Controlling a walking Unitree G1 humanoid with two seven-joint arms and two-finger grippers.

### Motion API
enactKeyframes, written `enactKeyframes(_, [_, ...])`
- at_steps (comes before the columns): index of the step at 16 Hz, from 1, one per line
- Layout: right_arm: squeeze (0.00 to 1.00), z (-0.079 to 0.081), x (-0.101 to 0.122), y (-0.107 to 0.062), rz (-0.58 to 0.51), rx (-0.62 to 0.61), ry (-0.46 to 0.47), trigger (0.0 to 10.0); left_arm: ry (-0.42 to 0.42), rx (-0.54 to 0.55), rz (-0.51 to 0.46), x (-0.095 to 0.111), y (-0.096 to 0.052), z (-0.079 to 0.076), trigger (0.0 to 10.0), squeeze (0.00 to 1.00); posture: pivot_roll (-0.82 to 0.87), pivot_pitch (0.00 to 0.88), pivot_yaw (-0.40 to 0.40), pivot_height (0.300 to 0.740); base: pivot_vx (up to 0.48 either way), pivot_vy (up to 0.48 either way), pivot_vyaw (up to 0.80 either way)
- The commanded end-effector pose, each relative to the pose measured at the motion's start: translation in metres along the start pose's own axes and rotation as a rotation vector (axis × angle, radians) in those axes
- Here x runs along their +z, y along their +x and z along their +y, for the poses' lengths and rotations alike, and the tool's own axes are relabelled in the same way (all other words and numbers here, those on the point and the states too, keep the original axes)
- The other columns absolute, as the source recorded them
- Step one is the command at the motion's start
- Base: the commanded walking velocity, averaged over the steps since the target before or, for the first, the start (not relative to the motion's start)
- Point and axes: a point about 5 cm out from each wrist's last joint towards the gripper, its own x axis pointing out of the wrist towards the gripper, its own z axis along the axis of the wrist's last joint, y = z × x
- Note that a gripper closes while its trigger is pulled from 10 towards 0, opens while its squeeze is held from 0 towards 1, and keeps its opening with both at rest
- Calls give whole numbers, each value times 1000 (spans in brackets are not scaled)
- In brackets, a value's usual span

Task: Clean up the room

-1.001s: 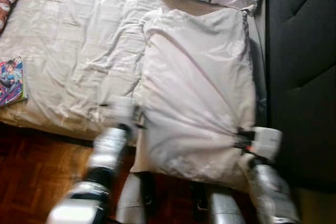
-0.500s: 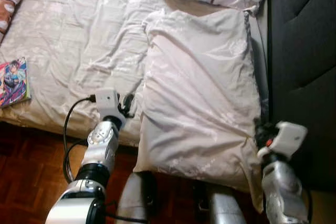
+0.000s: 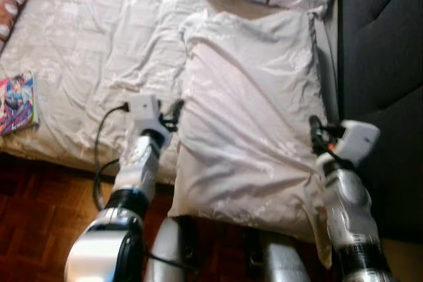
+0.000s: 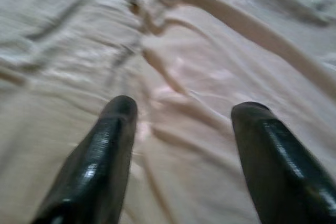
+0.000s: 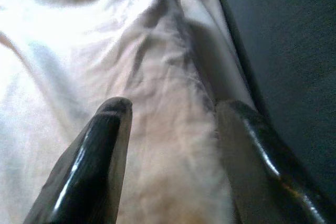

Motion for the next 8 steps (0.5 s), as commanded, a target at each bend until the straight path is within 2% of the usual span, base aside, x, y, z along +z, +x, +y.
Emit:
enactKeyframes(1, [0,-2,-15,-1,80,-6,-4,10000,-68,3,62,-13,-3,2,10000,0,-59,469,55,661,0,0,0])
enactKeyframes(3, [0,-1,-20,8,154,-11,-14,10000,-88,5,102,-15,2,-3,10000,0,-57,481,54,661,0,0,0])
enactKeyframes(5, [0,1,-21,14,184,9,-21,10000,-96,16,126,-16,4,-4,10000,0,-57,490,51,661,0,0,0])
enactKeyframes(6, [90,1,-23,18,216,9,-20,10000,-92,51,143,-18,5,-2,10000,0,-58,500,44,661,0,0,0])
enactKeyframes(7, [376,2,-24,19,231,15,-19,10000,-108,68,149,-19,5,-1,10000,0,-58,501,43,661,0,0,0])
enactKeyframes(8, [1000,1,-28,20,270,23,-31,10000,-160,88,175,-24,3,-1,10000,0,-59,506,37,661,0,0,0])
